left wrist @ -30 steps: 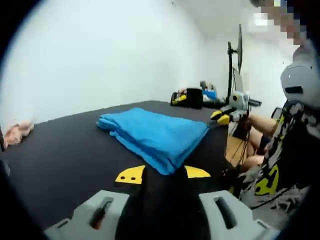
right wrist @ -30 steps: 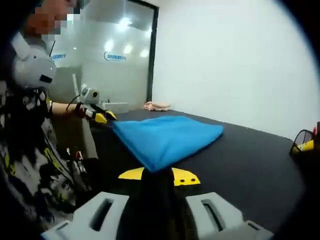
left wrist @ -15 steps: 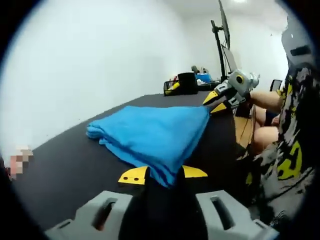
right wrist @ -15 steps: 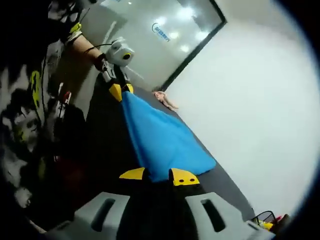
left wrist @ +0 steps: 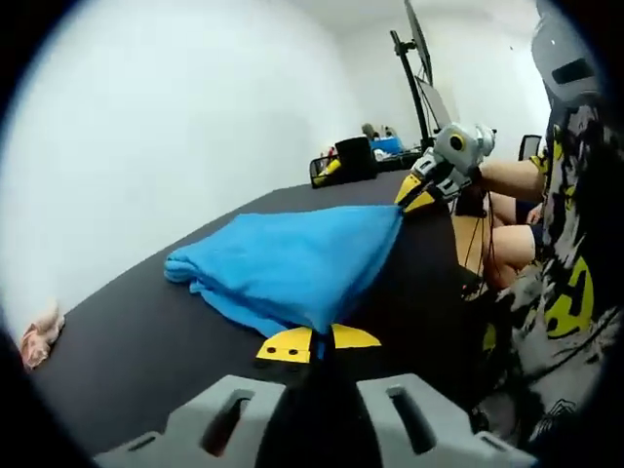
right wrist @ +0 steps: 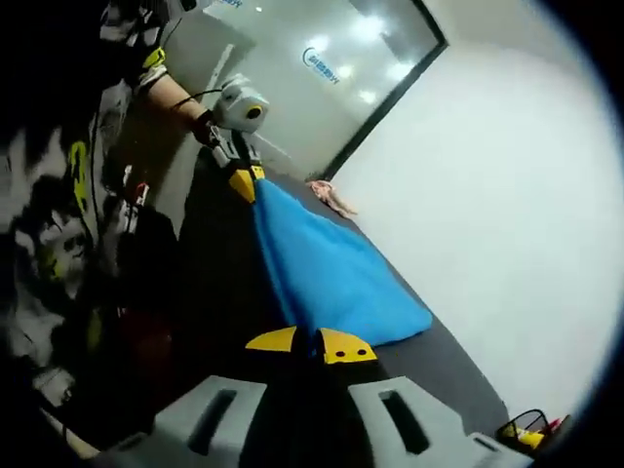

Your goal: Spread out the cloth and fold it

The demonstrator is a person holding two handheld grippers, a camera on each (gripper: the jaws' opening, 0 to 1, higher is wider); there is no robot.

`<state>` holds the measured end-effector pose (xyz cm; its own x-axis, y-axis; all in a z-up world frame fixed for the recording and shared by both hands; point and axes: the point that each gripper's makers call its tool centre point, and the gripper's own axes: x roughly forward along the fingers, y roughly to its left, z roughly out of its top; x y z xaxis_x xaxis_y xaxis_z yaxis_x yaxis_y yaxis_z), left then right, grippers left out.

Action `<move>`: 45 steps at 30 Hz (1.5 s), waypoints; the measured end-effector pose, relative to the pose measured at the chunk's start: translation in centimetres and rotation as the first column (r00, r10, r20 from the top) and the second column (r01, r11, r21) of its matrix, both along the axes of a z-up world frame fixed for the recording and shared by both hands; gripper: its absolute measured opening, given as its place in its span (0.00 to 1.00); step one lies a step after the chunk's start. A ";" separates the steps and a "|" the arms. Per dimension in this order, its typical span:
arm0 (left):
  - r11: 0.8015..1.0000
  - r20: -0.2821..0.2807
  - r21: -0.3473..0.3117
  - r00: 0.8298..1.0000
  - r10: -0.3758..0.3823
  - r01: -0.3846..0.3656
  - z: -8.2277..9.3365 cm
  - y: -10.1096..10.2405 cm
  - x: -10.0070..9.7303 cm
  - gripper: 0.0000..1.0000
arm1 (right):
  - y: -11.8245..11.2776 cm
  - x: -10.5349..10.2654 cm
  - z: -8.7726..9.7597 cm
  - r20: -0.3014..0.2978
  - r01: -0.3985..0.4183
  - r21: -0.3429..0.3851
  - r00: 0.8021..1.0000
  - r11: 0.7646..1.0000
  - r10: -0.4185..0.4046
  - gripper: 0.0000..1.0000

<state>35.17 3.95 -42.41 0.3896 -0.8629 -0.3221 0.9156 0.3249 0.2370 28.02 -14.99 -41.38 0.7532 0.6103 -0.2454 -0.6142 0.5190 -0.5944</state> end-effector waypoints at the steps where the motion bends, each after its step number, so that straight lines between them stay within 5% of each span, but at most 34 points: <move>1: 1.000 -0.002 -0.003 1.000 0.000 0.000 0.0 0.0 0.0 0.02 | -0.2 0.0 0.0 -0.002 0.004 0.009 1.000 1.000 -0.004 0.13; 6: 1.000 -0.029 -0.027 1.000 0.000 -0.001 0.0 -0.1 0.1 0.02 | -0.4 1.6 -0.1 0.016 0.038 0.035 0.999 0.999 -0.038 0.13; 10: 0.998 -0.052 -0.056 0.999 -0.002 -0.001 0.6 -0.2 0.2 0.02 | 0.3 2.6 -0.4 0.010 0.021 0.039 1.000 0.999 -0.022 0.01; 12: 0.996 -0.086 -0.090 0.996 0.010 -0.018 1.2 -0.1 0.3 0.01 | 0.2 2.4 -0.2 -0.031 0.021 0.055 0.999 0.998 -0.019 0.01; 14: 0.987 -0.105 -0.157 0.994 0.012 -0.028 2.5 -0.1 0.3 0.01 | 0.4 2.0 1.1 -0.029 0.013 0.111 1.000 0.994 -0.010 0.01; 16: 0.989 -0.071 -0.143 0.997 0.025 -0.035 3.0 0.1 0.7 0.01 | 0.0 1.8 2.5 -0.024 0.019 0.158 1.000 0.987 -0.015 0.01; 20: 0.985 -0.094 -0.169 0.995 0.014 -0.030 4.4 0.1 0.5 0.01 | -0.2 1.8 4.4 -0.043 0.027 0.240 0.999 0.970 -0.017 0.01; 25: 0.982 -0.090 -0.188 0.996 0.017 -0.033 6.6 1.2 -1.3 0.01 | 1.2 -0.9 6.3 -0.049 -0.041 0.263 0.997 0.964 0.056 0.01; 31: 0.968 -0.149 -0.247 0.989 -0.002 -0.035 10.8 1.7 -3.1 0.01 | 1.9 -2.7 11.4 -0.011 -0.063 0.277 0.998 0.959 0.068 0.01; 39: 0.970 -0.240 -0.227 0.970 0.032 -0.089 10.8 0.1 4.7 0.01 | -1.1 6.3 12.8 -0.054 0.028 0.387 0.999 0.922 -0.007 0.01; 45: 0.978 -0.379 -0.153 0.922 0.073 -0.141 9.4 -2.5 13.5 0.01 | -2.9 14.9 12.2 -0.141 0.095 0.388 0.989 0.917 -0.043 0.01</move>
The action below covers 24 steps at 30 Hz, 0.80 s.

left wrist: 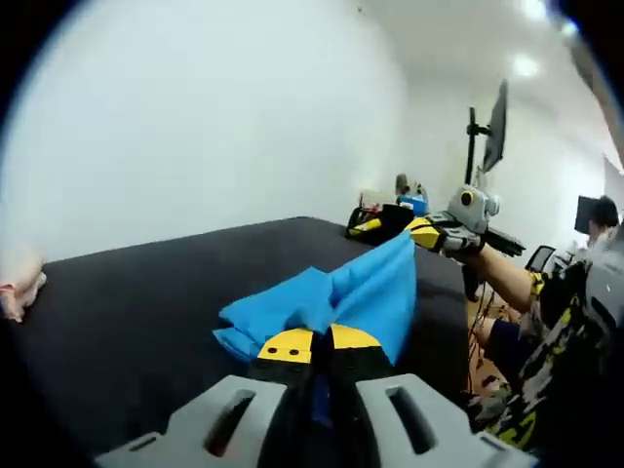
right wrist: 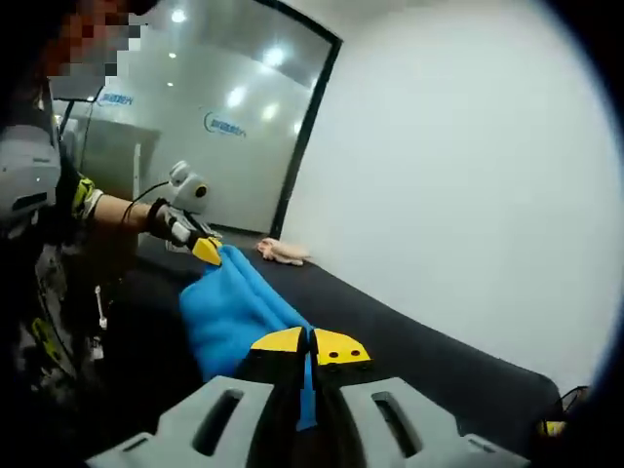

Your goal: Spread out the cloth and fold it

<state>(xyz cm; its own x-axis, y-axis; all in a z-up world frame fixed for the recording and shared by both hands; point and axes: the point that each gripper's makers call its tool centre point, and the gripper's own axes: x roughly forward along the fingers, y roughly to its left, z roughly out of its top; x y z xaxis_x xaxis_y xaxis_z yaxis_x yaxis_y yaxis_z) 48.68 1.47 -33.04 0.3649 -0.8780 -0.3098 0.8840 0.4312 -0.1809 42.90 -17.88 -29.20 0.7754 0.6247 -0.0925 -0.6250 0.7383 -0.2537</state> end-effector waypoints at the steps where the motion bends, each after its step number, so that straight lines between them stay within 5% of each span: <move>1: 1.000 -0.025 0.011 1.000 -0.010 0.010 -0.4 -0.4 0.9 0.01 | -0.2 1.0 -0.3 -0.004 -0.002 -0.010 1.000 1.000 0.002 0.01; 4: 0.998 -0.088 0.066 0.996 -0.007 0.013 -2.6 -1.7 4.5 0.01 | -1.7 5.2 -2.3 -0.096 0.016 -0.004 0.995 1.000 -0.016 0.01; 6: 0.995 -0.192 0.085 0.981 -0.026 0.043 -4.4 -2.4 5.8 0.01 | -2.8 7.2 -4.6 -0.180 0.041 -0.012 0.983 0.999 -0.042 0.01; 11: 1.000 -0.367 0.021 0.930 0.014 -0.006 -7.4 -3.7 9.3 0.01 | -4.2 10.6 -9.2 -0.281 0.109 0.026 0.955 0.994 -0.097 0.01; 12: 0.999 -0.375 0.032 0.926 0.032 -0.022 -8.4 -3.7 10.1 0.01 | -4.6 11.1 -10.6 -0.325 0.151 0.048 0.937 0.987 -0.127 0.02; 14: 0.999 -0.432 -0.013 0.901 0.039 -0.049 -9.1 -3.9 10.3 0.02 | -5.7 12.1 -11.4 -0.336 0.221 0.098 0.925 0.970 -0.177 0.04; 15: 0.996 -0.458 -0.057 0.888 0.036 -0.070 -8.8 -3.9 10.3 0.02 | -6.8 12.8 -10.4 -0.325 0.239 0.167 0.929 0.956 -0.176 0.06; 18: 0.991 -0.448 -0.090 0.893 0.045 -0.095 -7.8 -2.6 10.1 0.05 | -8.1 12.3 -8.2 -0.295 0.260 0.273 0.939 0.926 -0.176 0.06; 20: 0.981 -0.385 -0.137 0.920 0.072 -0.134 -5.8 -1.1 10.2 0.06 | -8.6 10.4 -6.7 -0.307 0.261 0.325 0.938 0.909 -0.159 0.08; 22: 0.973 -0.352 -0.142 0.928 0.123 -0.183 -4.1 1.0 9.2 0.06 | -8.2 7.3 -5.8 -0.310 0.234 0.338 0.942 0.912 -0.126 0.13; 24: 0.971 -0.280 -0.201 0.958 0.066 -0.126 -2.4 2.2 5.7 0.06 | -6.3 2.3 -5.2 -0.275 0.145 0.360 0.960 0.922 -0.044 0.21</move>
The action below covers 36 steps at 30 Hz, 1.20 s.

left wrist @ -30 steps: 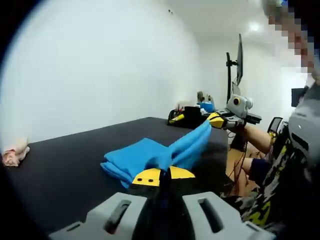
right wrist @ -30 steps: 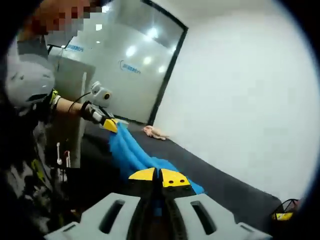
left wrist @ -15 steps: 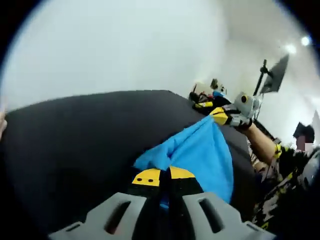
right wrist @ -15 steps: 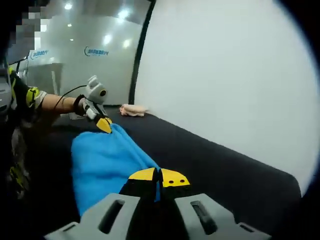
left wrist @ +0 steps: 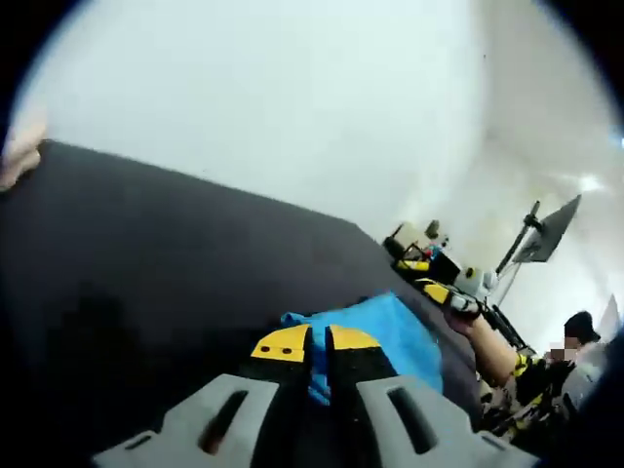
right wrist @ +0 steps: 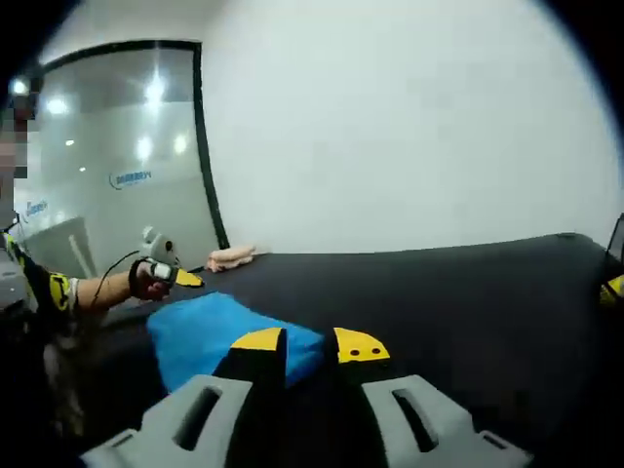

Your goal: Spread out the cloth and fold it

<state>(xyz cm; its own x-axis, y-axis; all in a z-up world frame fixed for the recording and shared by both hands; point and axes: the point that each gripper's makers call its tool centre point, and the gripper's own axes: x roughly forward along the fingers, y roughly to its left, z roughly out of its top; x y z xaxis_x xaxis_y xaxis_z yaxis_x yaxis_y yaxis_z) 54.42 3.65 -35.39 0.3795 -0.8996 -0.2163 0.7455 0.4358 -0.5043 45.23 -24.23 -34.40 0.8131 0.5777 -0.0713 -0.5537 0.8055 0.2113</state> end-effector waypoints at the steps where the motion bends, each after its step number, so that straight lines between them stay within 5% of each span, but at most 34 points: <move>1: 0.999 0.016 -0.020 0.999 -0.039 0.039 0.3 0.5 -2.9 0.06 | 0.3 -1.4 -0.1 0.014 -0.002 0.003 1.000 1.000 0.002 0.26; 4: 0.984 0.068 0.035 0.982 -0.177 0.175 -1.9 0.9 -10.2 0.08 | 2.1 -6.2 -2.3 0.007 -0.035 -0.025 0.999 0.999 0.035 0.25; 7: 0.954 0.119 0.190 0.959 -0.256 0.231 -4.8 0.0 -13.2 0.10 | 3.1 -7.5 -5.4 -0.062 -0.045 -0.129 0.997 0.991 0.037 0.24; 11: 0.936 0.267 0.320 0.935 -0.236 0.145 -6.1 -2.5 -11.3 0.16 | 5.6 -6.0 -6.5 -0.074 -0.057 -0.139 0.996 0.989 0.048 0.24; 13: 0.941 0.329 0.319 0.917 -0.224 0.115 -5.7 -3.4 -10.1 0.16 | 6.8 -5.1 -6.8 -0.072 -0.077 -0.185 0.995 0.980 0.064 0.24; 15: 0.943 0.315 0.310 0.923 -0.220 0.119 -5.8 -3.7 -9.7 0.10 | 8.1 -4.6 -7.2 -0.076 -0.109 -0.212 0.993 0.971 0.095 0.21; 16: 0.944 0.313 0.302 0.921 -0.234 0.137 -5.9 -3.8 -10.0 0.01 | 8.0 -4.5 -7.6 -0.079 -0.094 -0.255 0.994 0.962 0.076 0.09; 18: 0.934 0.262 0.309 0.929 -0.262 0.177 -6.2 -3.6 -10.4 0.00 | 8.1 -4.3 -7.2 -0.004 -0.099 -0.347 0.995 0.933 0.104 0.04; 19: 0.935 0.256 0.312 0.932 -0.256 0.171 -6.1 -3.1 -10.3 0.00 | 8.0 -4.7 -6.5 -0.040 -0.109 -0.280 0.994 0.954 0.101 0.03; 21: 0.942 0.275 0.297 0.930 -0.243 0.158 -4.7 -2.3 -10.0 0.00 | 7.1 -4.5 -4.1 0.004 -0.101 -0.205 0.995 0.974 0.104 0.03; 23: 0.953 0.281 0.270 0.935 -0.215 0.138 -3.3 -1.7 -9.8 0.00 | 6.2 -4.7 -3.2 0.008 -0.115 -0.208 0.993 0.971 0.120 0.03; 26: 0.958 0.285 0.263 0.939 -0.194 0.118 -2.1 -0.4 -9.7 0.00 | 5.9 -4.9 -3.5 -0.033 -0.151 -0.186 0.988 0.971 0.148 0.03; 28: 0.955 0.322 0.257 0.918 -0.230 0.149 -2.5 -0.8 -10.4 0.02 | 6.0 -4.8 -4.7 -0.048 -0.157 -0.188 0.987 0.970 0.150 0.04; 31: 0.955 0.322 0.239 0.914 -0.248 0.175 -3.9 -2.2 -11.6 0.23 | 6.1 -5.0 -5.8 -0.042 -0.154 -0.186 0.988 0.970 0.149 0.04; 33: 0.956 0.321 0.237 0.915 -0.245 0.173 -4.3 -3.1 -11.7 0.23 | 6.1 -5.2 -5.9 -0.033 -0.146 -0.143 0.989 0.979 0.143 0.04; 36: 0.949 0.403 0.294 0.885 -0.233 0.116 -4.6 -4.5 -10.2 0.24 | 5.9 -5.5 -5.9 -0.026 -0.145 -0.151 0.989 0.978 0.142 0.04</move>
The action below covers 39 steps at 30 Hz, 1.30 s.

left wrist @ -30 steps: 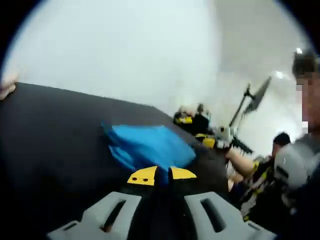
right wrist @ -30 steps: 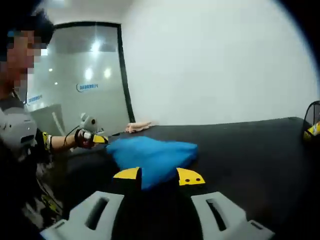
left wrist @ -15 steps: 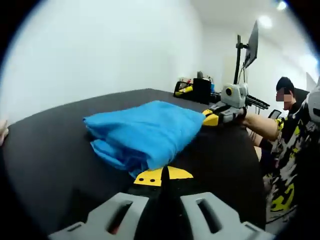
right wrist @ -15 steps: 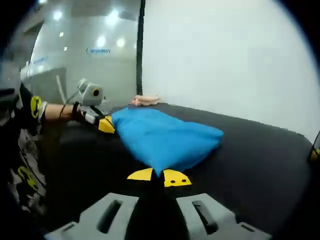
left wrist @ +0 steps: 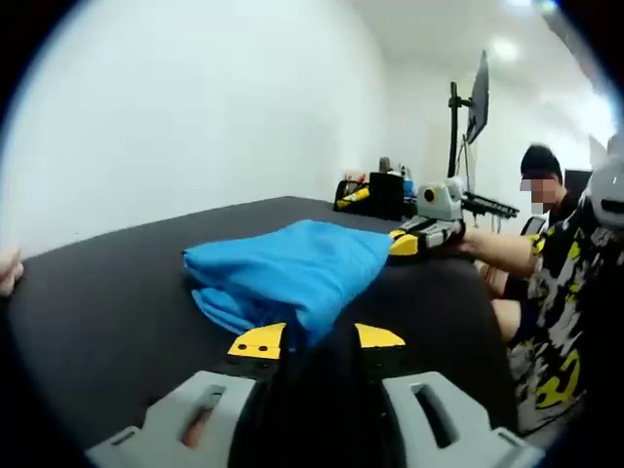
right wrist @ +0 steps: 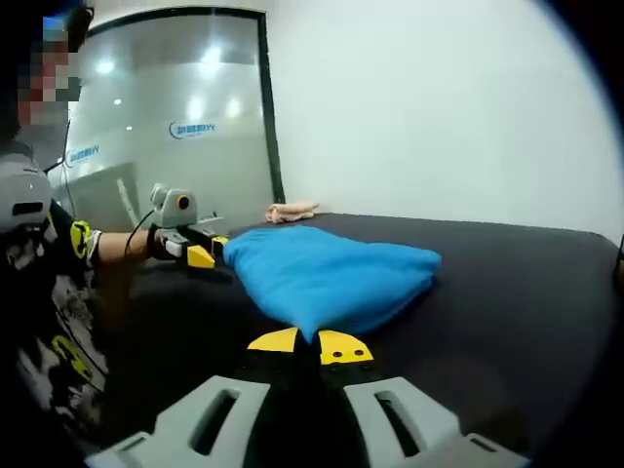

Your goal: Spread out the cloth and fold it

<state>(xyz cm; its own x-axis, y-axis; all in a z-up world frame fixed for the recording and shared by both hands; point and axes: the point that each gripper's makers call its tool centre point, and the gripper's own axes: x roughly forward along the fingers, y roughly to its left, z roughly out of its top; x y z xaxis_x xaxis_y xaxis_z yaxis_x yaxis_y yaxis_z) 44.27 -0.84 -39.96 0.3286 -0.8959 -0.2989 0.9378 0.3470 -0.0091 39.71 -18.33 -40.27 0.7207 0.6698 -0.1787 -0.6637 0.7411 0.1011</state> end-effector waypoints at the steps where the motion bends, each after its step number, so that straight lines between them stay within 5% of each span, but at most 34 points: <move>1: 1.000 0.035 0.015 0.999 0.001 -0.001 0.0 -0.6 0.4 0.13 | 0.2 -0.1 0.2 0.012 -0.005 0.001 1.000 1.000 0.005 0.04; 3: 0.998 -0.049 0.061 0.999 -0.022 0.025 -1.0 -1.4 0.0 0.02 | 0.0 0.0 0.0 0.002 -0.002 -0.011 1.000 1.000 0.002 0.03; 4: 0.998 -0.017 0.043 0.999 -0.033 0.034 -0.5 -1.6 0.4 0.01 | -0.3 -0.1 0.2 0.006 -0.004 -0.012 1.000 1.000 0.004 0.03; 5: 1.000 -0.036 0.011 0.999 -0.026 0.027 0.1 -1.4 0.6 0.00 | -0.5 -0.3 0.5 0.014 -0.014 -0.012 1.000 1.000 0.015 0.03; 7: 0.995 -0.218 -0.096 0.975 -0.051 0.030 1.5 -1.0 -0.5 0.00 | -0.9 -0.6 1.7 0.030 -0.030 -0.016 0.999 0.999 0.030 0.03; 9: 0.988 -0.212 -0.150 0.975 -0.061 0.029 3.0 -0.1 -0.5 0.00 | -0.3 -1.6 3.3 0.037 -0.094 0.034 0.995 0.995 0.092 0.03; 11: 0.993 -0.223 -0.117 0.973 -0.060 0.034 2.5 0.2 -0.9 0.00 | -0.1 -1.8 2.9 0.025 -0.106 0.014 0.994 0.994 0.106 0.03; 14: 0.993 -0.232 0.066 0.969 -0.083 0.101 -2.9 1.1 -2.8 0.02 | 0.2 -2.5 -1.3 -0.052 -0.131 -0.109 0.991 0.985 0.126 0.03; 16: 0.997 -0.229 -0.050 0.971 -0.064 0.054 -1.4 1.2 -2.6 0.07 | 0.1 -2.8 -2.8 -0.061 -0.125 -0.094 0.991 0.988 0.120 0.07; 17: 0.993 -0.249 -0.107 0.966 -0.069 0.043 0.1 2.1 -2.3 0.10 | -0.5 -3.0 -1.3 -0.007 -0.124 -0.109 0.992 0.986 0.124 0.08; 20: 0.932 -0.401 -0.352 0.914 -0.063 -0.090 4.4 3.6 0.2 0.25 | -1.5 -2.7 1.6 -0.005 -0.121 0.032 0.993 0.992 0.121 0.13; 21: 0.907 -0.429 -0.390 0.903 -0.026 -0.159 5.3 4.4 2.8 0.26 | -2.6 -1.4 3.2 0.030 -0.085 0.083 0.996 0.993 0.083 0.13; 23: 0.894 -0.460 -0.372 0.886 0.056 -0.249 5.3 4.2 7.4 0.24 | -5.1 2.7 4.8 0.077 0.045 0.105 0.996 0.993 -0.053 0.13; 24: 0.895 -0.463 -0.364 0.884 0.068 -0.259 5.0 3.6 8.8 0.23 | -6.0 4.3 4.9 0.090 0.093 0.094 0.991 0.991 -0.101 0.13; 26: 0.931 -0.418 -0.285 0.904 0.091 -0.226 3.0 1.7 11.0 0.23 | -7.4 7.8 4.4 0.087 0.170 0.095 0.980 0.981 -0.179 0.13; 28: 0.956 -0.428 -0.203 0.897 0.109 -0.213 0.7 0.1 12.1 0.21 | -6.7 9.5 2.6 -0.010 0.146 0.127 0.989 0.981 -0.146 0.13; 30: 0.969 -0.391 -0.192 0.918 0.069 -0.154 -0.1 -1.4 11.8 0.20 | -5.7 10.2 1.9 -0.046 0.114 0.161 0.993 0.980 -0.108 0.13; 33: 0.980 -0.339 -0.149 0.938 0.072 -0.129 -0.9 -2.5 10.1 0.09 | -4.4 11.0 1.4 -0.014 0.086 0.146 0.996 0.986 -0.085 0.15; 34: 0.982 -0.310 -0.120 0.945 0.101 -0.145 -1.0 -2.2 10.3 0.05 | -4.1 11.3 1.1 -0.026 0.086 0.145 0.996 0.986 -0.083 0.13; 36: 0.973 -0.322 -0.173 0.943 0.089 -0.152 0.1 -2.0 10.5 0.02 | -4.6 11.4 -0.9 -0.055 0.104 -0.010 0.993 0.995 -0.104 0.02; 39: 0.957 -0.303 -0.248 0.950 0.072 -0.152 2.6 -2.0 10.5 0.01 | -4.2 11.7 1.7 0.012 0.106 0.070 0.994 0.992 -0.107 0.02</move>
<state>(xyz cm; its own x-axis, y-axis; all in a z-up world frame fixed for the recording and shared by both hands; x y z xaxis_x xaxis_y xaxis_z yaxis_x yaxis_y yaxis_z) 54.80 -2.79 -37.37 0.3673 -0.9176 -0.1519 0.8361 0.3973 -0.3783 51.37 -22.54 -38.59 0.7908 0.5997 -0.1226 -0.5836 0.7991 0.1448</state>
